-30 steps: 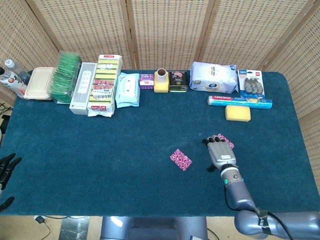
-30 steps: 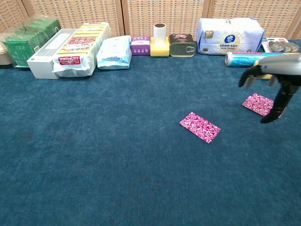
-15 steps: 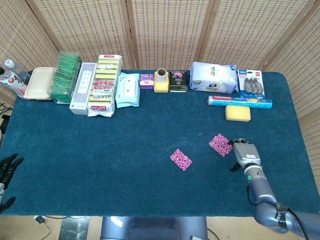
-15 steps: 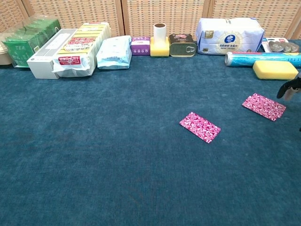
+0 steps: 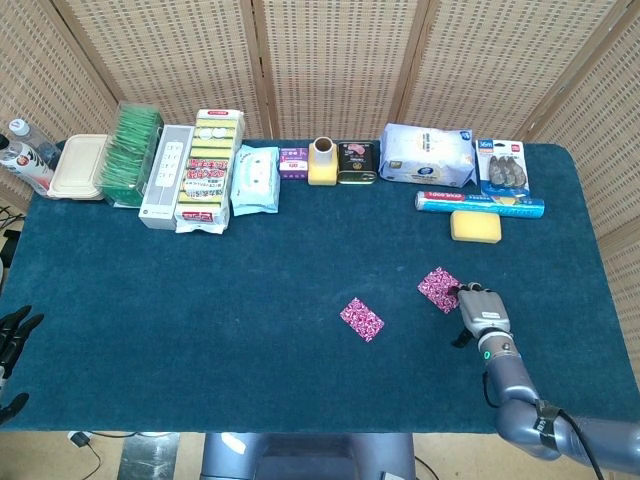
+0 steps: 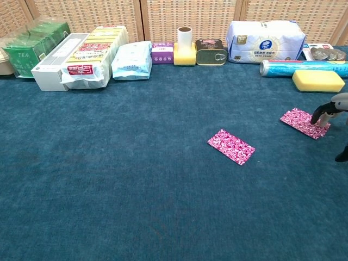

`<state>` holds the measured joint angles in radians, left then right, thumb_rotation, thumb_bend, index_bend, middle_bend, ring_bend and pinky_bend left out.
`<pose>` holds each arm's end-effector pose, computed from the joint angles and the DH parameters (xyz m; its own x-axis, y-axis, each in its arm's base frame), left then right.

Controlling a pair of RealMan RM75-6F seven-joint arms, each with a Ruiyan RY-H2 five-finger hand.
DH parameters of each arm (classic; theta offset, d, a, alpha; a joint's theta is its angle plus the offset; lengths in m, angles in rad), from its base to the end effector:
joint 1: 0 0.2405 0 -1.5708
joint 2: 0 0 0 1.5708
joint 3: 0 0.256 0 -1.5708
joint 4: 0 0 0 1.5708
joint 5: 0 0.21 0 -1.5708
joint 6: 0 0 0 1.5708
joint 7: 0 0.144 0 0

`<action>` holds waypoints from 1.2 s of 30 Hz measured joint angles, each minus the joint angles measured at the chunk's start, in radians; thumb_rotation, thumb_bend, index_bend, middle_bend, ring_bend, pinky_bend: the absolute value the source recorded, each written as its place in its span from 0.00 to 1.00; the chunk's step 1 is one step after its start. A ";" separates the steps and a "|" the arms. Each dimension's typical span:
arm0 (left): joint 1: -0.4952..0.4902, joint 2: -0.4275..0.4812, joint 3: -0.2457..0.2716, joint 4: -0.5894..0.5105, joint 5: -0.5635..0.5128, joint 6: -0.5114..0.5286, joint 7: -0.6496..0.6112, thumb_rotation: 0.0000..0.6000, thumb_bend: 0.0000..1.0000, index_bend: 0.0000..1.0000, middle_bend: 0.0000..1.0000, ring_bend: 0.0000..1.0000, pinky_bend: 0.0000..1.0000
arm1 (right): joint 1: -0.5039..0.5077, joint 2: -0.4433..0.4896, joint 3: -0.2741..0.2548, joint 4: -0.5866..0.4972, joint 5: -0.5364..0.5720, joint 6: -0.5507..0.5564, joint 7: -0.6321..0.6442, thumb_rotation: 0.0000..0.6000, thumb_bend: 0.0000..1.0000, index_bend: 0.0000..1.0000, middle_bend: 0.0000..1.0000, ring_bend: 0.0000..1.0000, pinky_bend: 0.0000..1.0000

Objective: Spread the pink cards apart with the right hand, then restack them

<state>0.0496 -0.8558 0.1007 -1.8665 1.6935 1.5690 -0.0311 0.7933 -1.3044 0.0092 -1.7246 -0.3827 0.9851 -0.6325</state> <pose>-0.2773 0.1089 0.1990 0.3700 0.1193 0.9214 0.9290 -0.0436 -0.3674 -0.2397 -0.3113 0.0330 0.4251 -0.5789 0.6959 -0.8323 0.0522 0.5518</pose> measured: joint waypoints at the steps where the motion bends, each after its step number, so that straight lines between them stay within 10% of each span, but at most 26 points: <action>1: 0.000 0.000 0.000 0.000 -0.001 0.000 -0.001 1.00 0.13 0.00 0.00 0.00 0.08 | 0.003 -0.006 0.000 0.004 0.006 0.000 -0.005 1.00 0.00 0.18 0.21 0.12 0.19; 36: -0.001 0.005 0.001 0.005 0.000 0.001 -0.019 1.00 0.13 0.00 0.00 0.00 0.08 | 0.128 -0.148 0.076 -0.059 0.137 0.139 -0.170 1.00 0.00 0.18 0.21 0.12 0.18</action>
<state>0.0485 -0.8505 0.1014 -1.8612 1.6937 1.5703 -0.0499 0.9211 -1.4524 0.0857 -1.7837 -0.2461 1.1242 -0.8020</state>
